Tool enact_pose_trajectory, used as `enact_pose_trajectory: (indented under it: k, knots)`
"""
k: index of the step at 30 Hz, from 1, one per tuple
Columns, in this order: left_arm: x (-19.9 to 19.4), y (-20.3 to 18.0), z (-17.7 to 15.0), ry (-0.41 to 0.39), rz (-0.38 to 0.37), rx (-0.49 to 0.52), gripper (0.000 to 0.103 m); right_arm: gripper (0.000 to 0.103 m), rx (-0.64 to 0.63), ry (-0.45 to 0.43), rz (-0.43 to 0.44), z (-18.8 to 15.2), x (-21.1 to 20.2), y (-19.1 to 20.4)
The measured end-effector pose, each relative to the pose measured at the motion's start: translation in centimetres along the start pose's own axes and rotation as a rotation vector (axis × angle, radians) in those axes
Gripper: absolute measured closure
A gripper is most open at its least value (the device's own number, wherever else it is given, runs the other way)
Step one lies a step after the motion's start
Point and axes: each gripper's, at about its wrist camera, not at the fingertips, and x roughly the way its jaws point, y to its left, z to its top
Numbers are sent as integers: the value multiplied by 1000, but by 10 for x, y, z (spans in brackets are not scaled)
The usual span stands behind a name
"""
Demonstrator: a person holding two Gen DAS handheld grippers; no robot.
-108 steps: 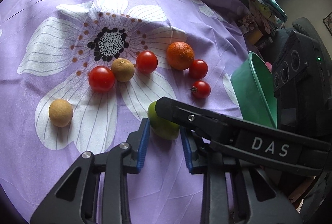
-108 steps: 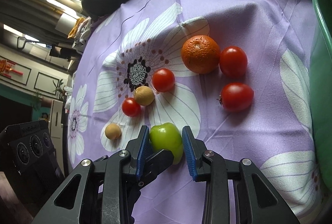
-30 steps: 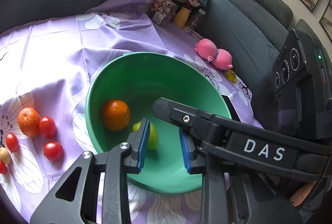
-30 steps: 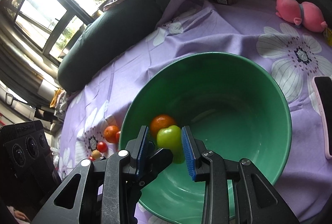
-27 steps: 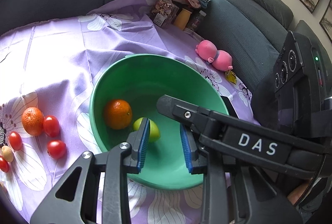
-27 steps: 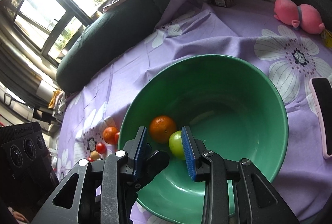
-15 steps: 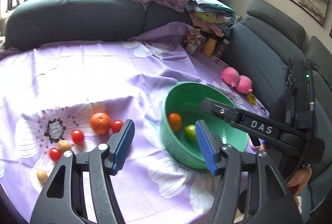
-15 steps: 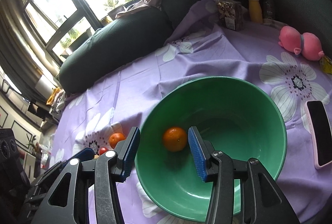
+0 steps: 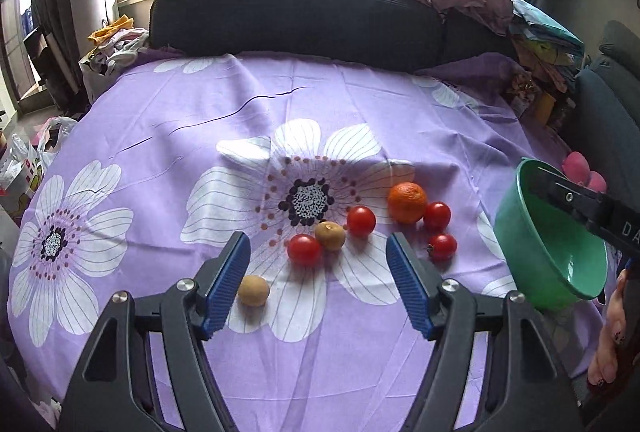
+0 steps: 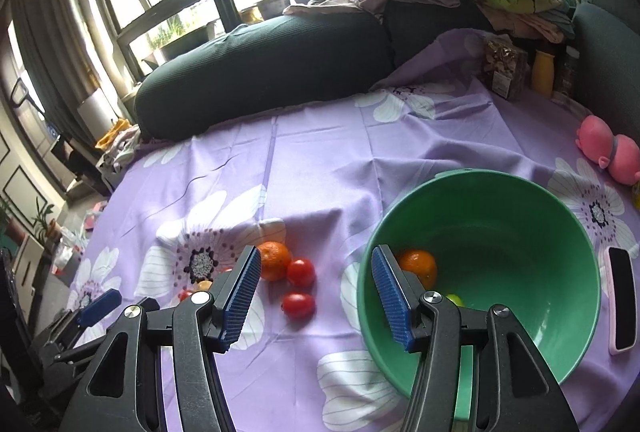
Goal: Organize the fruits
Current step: 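Move the right tool back toward the second orange by the tomatoes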
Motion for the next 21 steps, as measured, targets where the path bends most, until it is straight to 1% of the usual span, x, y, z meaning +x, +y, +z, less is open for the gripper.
enact_pose_trajectory:
  k: [3,7,13,17,21]
  knots:
    - [5,7,-2,9,12,-33,32,45,-47,36,2,-3,16,21]
    - [10,12,-3,8,52,-30,32,45,-54,108,-2,-5,45,36]
    - [18,26,-6,46,56,-69,32,45,-71,192,-80,-9,83,44]
    - [20,28,-6,59,40,-77,32,45,-98,211,-131,-10,99,47]
    - [20,28,-7,64,29,-79,32,45,-98,239,-142,-12,111,45]
